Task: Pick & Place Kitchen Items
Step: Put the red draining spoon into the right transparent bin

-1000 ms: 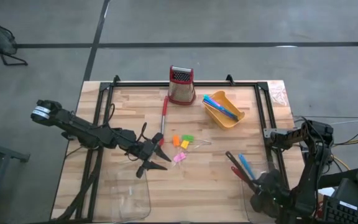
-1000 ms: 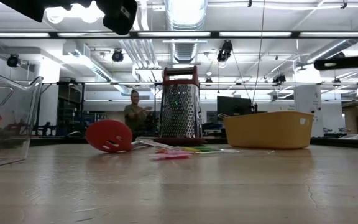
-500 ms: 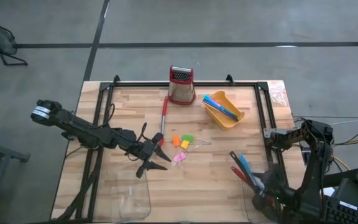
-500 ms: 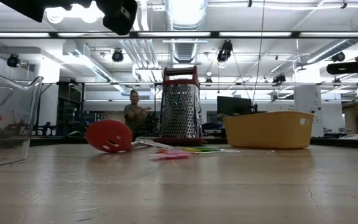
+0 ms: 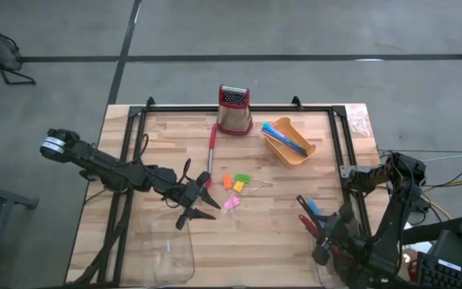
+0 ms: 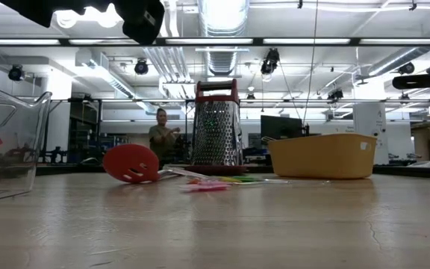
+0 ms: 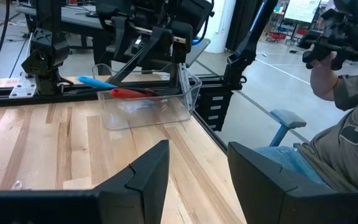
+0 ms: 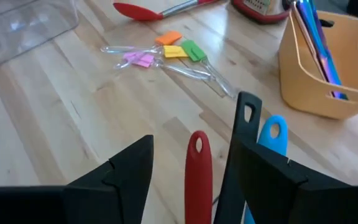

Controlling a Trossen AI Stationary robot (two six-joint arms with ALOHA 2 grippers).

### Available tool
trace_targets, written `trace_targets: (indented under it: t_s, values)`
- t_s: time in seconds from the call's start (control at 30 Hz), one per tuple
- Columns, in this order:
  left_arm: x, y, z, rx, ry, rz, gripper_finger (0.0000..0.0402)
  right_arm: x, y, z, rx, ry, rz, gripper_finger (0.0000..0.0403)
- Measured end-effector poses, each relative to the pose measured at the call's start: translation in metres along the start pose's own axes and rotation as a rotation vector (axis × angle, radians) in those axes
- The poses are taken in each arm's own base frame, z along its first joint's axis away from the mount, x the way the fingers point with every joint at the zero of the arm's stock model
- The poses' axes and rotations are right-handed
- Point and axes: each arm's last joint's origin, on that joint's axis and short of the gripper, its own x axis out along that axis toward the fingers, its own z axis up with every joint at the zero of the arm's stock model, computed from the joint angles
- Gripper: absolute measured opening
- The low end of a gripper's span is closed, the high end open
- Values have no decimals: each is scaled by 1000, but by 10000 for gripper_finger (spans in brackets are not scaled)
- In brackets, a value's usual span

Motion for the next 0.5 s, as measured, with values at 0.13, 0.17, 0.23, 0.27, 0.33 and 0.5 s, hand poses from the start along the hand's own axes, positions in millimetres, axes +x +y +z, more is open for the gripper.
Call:
trace_targets:
  t_s: [0.13, 0.17, 0.23, 0.27, 0.33, 0.5]
  values:
    - [0, 0, 0, 0, 0, 0, 170, 6, 1, 5, -14, 0, -22, 202]
    - [0, 0, 0, 0, 0, 0, 170, 8, 2, 6, -21, 0, -26, 200]
    - [0, 0, 0, 0, 0, 0, 170, 10, 2, 8, -24, 1, -35, 198]
    - [0, 0, 0, 0, 0, 0, 170, 11, 3, 8, -21, 2, -39, 196]
    - [0, 0, 0, 1, -1, 0, 170, 13, 3, 9, -21, 4, -39, 193]
    - [0, 0, 0, 1, -3, 0, 170, 16, 5, 11, -45, -1, -42, 194]
